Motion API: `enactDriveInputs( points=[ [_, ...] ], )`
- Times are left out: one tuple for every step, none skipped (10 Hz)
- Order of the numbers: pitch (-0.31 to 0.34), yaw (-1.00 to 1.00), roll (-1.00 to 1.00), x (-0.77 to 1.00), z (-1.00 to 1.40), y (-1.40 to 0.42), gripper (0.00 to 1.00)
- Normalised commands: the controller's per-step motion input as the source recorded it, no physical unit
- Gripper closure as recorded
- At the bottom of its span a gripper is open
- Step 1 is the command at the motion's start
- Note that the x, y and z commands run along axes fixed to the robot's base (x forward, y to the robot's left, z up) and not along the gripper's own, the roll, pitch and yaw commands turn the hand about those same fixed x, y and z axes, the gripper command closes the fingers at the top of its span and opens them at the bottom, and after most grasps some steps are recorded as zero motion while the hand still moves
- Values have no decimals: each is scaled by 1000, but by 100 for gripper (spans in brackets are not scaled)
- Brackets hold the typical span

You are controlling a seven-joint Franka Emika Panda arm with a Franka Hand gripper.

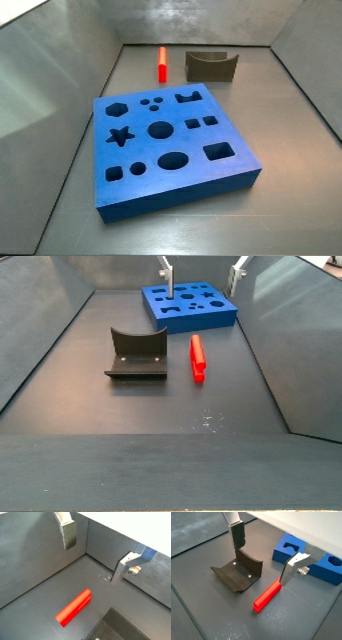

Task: Pick up the square-circle object. Move up. Place the square-circle object on the fixture. Regrasp the square-circle object. Move to above the board. Insert the square-circle object.
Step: Pick up the square-circle object.

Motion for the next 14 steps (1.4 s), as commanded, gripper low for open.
enactDriveInputs(
  points=[
    [-251, 74, 0, -180, -700, -363, 0],
    [-71, 183, -36, 280, -934, -486, 0],
    [0, 183, 0, 386, -1000, -580, 0],
    [0, 226, 0, 351, -1000, -546, 0],
    [0, 149, 0, 249, -1000, -409, 0],
    [0, 26, 11, -26, -1000, -174, 0],
    [0, 37, 33, -289, -1000, 0, 0],
    [0, 0, -1, -254, -1000, 0, 0],
    [0, 0, -24, -174, -1000, 0, 0],
    [0, -14, -39, -9, -991, -131, 0],
    [0, 0, -41, 0, -891, -189, 0],
    [0, -11, -47, 74, -851, -231, 0],
    [0, -46, -11, 37, -760, -234, 0],
    [0, -11, -86, 0, -537, 0, 0]
  ],
)
